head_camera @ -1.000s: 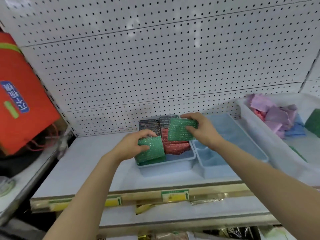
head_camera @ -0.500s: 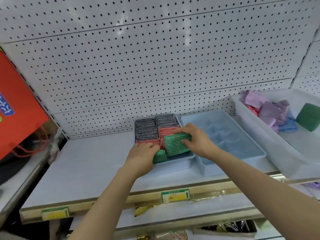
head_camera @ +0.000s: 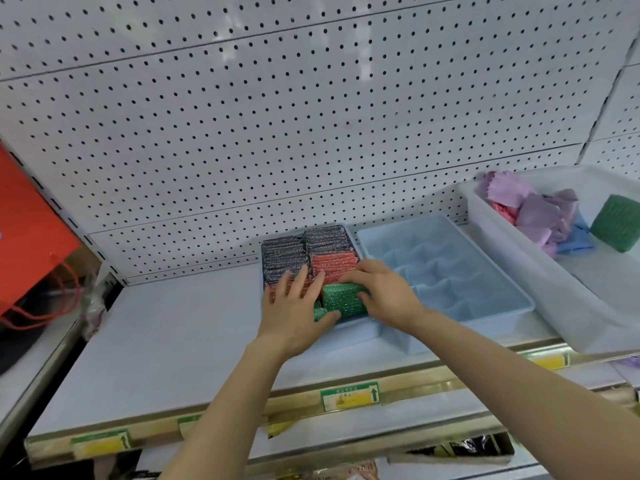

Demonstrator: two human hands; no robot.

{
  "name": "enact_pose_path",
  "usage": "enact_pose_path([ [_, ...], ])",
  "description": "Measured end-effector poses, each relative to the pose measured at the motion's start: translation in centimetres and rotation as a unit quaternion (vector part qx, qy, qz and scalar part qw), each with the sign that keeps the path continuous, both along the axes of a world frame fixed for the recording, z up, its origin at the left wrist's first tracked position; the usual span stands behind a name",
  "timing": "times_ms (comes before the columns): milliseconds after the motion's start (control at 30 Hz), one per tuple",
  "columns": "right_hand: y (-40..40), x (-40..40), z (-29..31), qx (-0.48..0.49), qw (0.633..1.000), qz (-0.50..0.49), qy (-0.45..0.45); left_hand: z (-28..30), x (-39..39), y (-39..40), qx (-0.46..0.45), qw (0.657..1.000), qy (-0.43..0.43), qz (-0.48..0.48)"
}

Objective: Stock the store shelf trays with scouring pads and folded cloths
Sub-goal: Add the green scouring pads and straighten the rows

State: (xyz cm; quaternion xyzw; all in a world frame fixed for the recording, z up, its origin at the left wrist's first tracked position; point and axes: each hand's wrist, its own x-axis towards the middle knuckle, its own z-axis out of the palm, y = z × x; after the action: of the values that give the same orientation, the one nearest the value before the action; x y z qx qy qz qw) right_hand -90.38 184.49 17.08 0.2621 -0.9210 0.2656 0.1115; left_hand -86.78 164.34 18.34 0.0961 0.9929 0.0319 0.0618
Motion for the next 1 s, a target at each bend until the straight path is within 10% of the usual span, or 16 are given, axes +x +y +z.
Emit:
enact_pose_path([
  [167, -1.0, -1.0, -1.3, 0.076, 0.993, 0.010, 0.086, -3.0, -0.1, 0.1, -0.012, 1.000, -0.004, 0.018],
  [533, -1.7, -0.7, -2.7, 0.265, 0.962, 0.036, -0.055, -3.2, -0.9, 0.3, 0.004, 0.997, -0.017, 0.076],
  [767, 0.2, 0.6, 0.9, 0.118, 0.990, -0.043, -0.061, 1.6, -2.8, 2.5, -0.054, 0.987, -0.123, 0.086],
  [1000, 13.2, 0.7, 6.1, 0.013, 0.967, -0.252, 0.029, 5.7, -4.9, 15.1, 0.123, 0.984, 0.063, -0.114],
])
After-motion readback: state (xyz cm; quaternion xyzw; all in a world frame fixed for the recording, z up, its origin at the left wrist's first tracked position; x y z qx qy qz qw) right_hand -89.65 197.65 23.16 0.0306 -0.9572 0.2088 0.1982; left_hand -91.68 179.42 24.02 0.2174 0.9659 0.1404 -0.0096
